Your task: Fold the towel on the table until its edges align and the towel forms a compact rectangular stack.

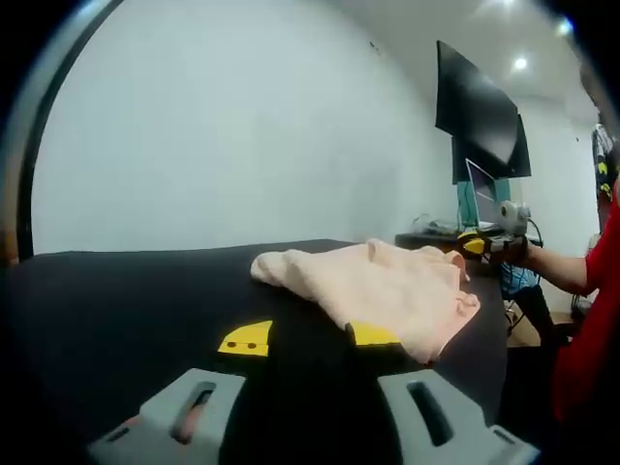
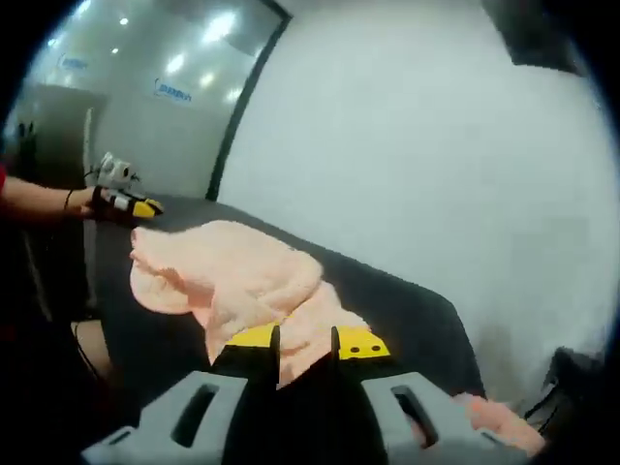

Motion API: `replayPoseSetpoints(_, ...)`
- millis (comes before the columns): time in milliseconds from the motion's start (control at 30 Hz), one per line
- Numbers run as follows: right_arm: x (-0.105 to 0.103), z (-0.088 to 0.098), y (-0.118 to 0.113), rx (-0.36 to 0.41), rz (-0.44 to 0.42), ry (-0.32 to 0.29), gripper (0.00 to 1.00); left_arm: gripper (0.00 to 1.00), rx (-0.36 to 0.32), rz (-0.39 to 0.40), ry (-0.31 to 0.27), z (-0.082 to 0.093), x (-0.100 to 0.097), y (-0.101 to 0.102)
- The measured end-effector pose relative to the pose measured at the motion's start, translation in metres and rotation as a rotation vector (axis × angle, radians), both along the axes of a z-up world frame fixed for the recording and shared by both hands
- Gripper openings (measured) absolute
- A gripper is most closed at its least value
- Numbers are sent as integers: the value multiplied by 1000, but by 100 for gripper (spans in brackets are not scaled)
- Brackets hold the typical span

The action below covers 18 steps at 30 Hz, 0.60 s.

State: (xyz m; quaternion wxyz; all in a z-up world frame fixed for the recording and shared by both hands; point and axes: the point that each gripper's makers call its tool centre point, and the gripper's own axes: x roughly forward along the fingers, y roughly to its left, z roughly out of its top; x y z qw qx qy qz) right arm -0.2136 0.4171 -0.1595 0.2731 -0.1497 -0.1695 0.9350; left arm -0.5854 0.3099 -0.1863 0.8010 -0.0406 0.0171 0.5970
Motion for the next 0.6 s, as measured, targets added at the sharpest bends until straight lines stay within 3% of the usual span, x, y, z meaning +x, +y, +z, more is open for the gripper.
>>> replayPoseSetpoints(67,-5,-9,-11,81,12,-138,19,31,-2,-2,3,-1,0,0)
replayPoseSetpoints(100,-11,-11,-14,95,36,-159,19,31,-1,-3,2,0,0,0)
replayPoseSetpoints(167,-20,-20,-18,71,70,-189,19,31,-1,-4,1,0,1,0)
replayPoseSetpoints(300,-29,-33,-21,61,73,-246,18,31,-5,-9,8,-1,1,0)
replayPoseSetpoints(367,-31,-45,-22,21,69,-276,18,31,-7,-12,10,-2,2,0)
replayPoseSetpoints(600,-35,-55,-28,-27,92,-272,14,31,-11,-20,16,-3,3,0)
